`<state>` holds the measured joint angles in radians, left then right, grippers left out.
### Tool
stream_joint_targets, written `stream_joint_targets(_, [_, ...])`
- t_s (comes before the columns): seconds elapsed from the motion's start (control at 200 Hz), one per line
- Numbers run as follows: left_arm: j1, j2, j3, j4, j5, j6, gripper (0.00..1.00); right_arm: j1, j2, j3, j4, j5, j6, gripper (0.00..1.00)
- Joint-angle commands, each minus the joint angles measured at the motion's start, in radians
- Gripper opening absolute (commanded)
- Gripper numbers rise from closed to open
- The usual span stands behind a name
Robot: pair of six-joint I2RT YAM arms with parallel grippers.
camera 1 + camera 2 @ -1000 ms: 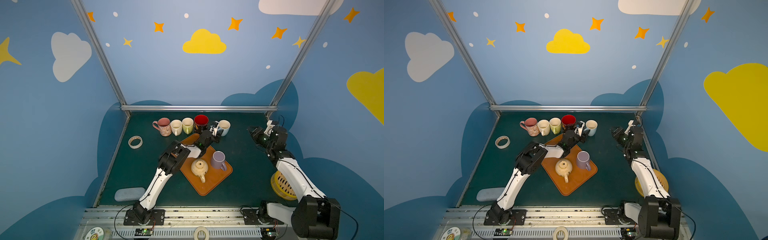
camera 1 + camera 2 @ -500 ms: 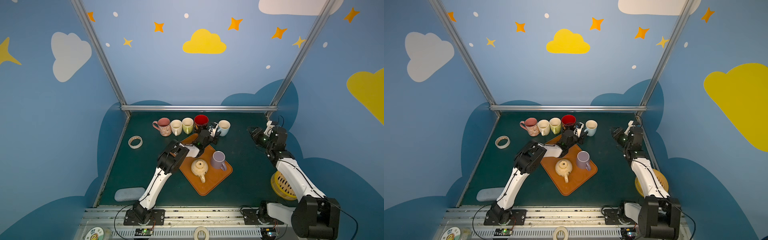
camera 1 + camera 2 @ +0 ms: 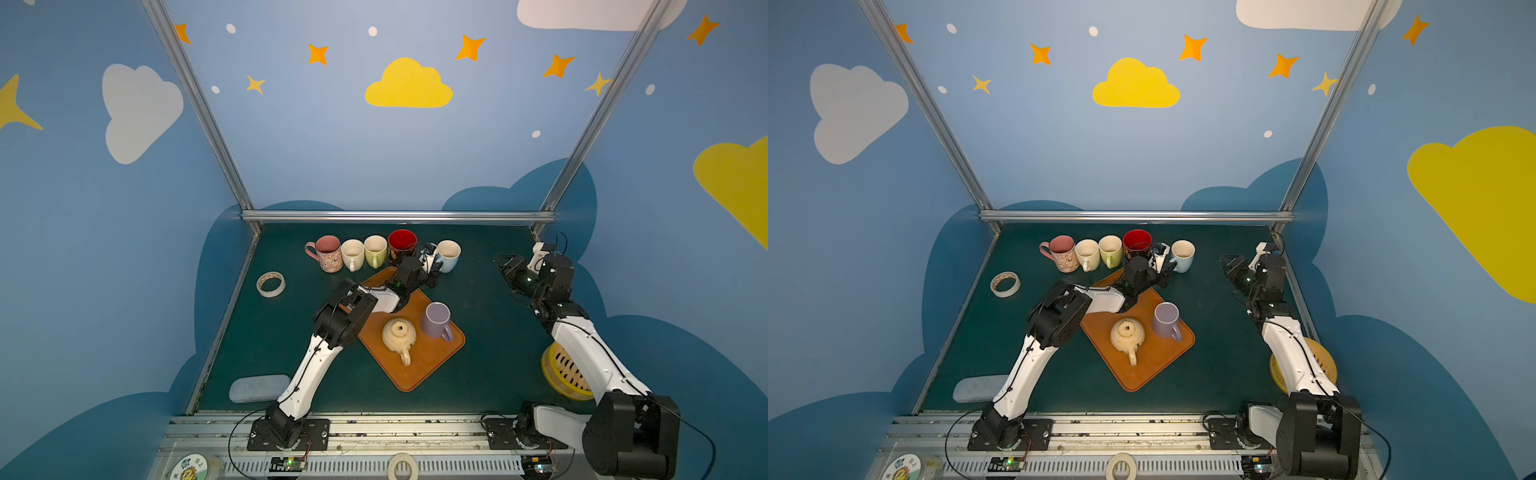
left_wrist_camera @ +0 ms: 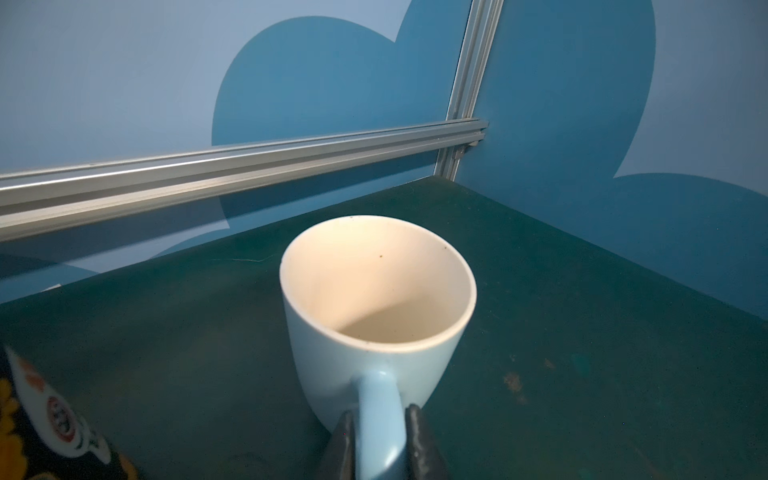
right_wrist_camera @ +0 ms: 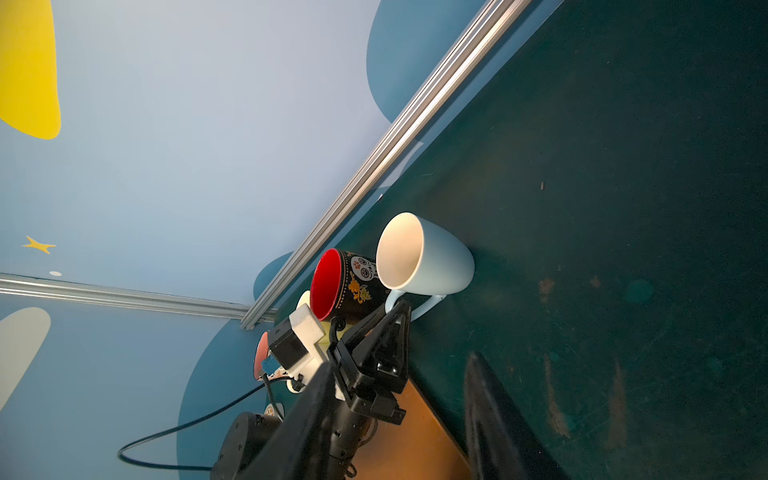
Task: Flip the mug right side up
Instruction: 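Set the light blue mug down on the table with the left gripper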
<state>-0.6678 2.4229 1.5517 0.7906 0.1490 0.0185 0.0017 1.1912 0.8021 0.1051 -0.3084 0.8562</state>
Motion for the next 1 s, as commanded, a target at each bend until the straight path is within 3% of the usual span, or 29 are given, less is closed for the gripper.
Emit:
stream_joint_targets(0.0, [0.005, -0.025, 0.021, -0.006, 0.009, 0.006, 0.2, 0.001, -0.016, -0.011, 0.015, 0.0, -0.01, 0.45])
stream_joint_targets(0.12, [0.005, -0.018, 0.042, -0.02, -0.001, 0.006, 0.2, 0.001, -0.018, -0.012, 0.015, -0.001, -0.009, 0.45])
stream_joint_targets(0.32, [0.004, -0.03, 0.039, -0.027, -0.01, 0.023, 0.04, 0.001, -0.027, -0.013, 0.01, 0.001, -0.015, 0.45])
stream_joint_targets(0.991, [-0.014, -0.165, -0.13, -0.025, -0.259, 0.129, 0.03, 0.003, -0.012, -0.011, 0.031, -0.017, 0.0, 0.45])
